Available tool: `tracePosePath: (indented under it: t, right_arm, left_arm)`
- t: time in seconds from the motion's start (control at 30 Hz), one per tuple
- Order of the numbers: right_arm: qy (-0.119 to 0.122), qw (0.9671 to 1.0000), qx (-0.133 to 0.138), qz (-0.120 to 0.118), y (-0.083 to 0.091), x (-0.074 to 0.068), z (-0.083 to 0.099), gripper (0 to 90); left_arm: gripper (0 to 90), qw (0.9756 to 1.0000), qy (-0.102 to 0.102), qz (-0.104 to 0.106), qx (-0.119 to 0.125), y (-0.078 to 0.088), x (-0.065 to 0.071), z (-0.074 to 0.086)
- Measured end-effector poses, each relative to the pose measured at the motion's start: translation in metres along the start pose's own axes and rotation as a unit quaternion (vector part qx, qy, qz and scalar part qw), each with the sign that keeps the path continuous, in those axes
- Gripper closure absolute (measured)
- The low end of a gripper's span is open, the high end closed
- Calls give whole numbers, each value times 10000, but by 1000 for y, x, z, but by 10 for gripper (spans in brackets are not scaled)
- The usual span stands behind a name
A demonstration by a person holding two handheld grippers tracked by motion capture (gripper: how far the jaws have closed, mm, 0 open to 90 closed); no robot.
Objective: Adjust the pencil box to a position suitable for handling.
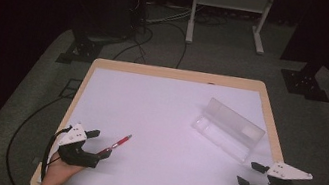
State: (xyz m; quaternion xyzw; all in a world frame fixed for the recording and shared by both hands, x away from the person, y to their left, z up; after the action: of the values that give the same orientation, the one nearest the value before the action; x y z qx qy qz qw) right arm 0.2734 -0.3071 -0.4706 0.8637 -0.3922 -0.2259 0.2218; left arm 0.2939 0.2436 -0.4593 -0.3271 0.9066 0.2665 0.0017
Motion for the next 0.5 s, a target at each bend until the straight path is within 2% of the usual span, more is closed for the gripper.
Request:
tracePosePath:
  t: [0.27, 0.5]
  right_arm:
    - [254, 9996, 27, -83, -7, -1, -34, 232]
    - [384, 9991, -79, -133, -20, -1, -54, 227]
  left_arm:
    - [143, 10000, 10, -4, -11, 1, -2, 2]
    - [143, 10000, -14, -3, 25, 3, -1, 2]
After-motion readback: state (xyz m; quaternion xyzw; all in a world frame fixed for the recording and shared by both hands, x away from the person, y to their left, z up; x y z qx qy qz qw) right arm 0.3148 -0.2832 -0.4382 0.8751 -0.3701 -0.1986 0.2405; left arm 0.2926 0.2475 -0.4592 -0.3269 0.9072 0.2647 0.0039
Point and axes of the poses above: each handheld gripper's, and its own axes: y roughly backward along the jaws, z roughly out of its underside, x roughly to its right, the point moved 3 cm from there along -y, roughly forward along the jaws, and after that the axes turned 13 degrees about -y, right-handed, at the moved point
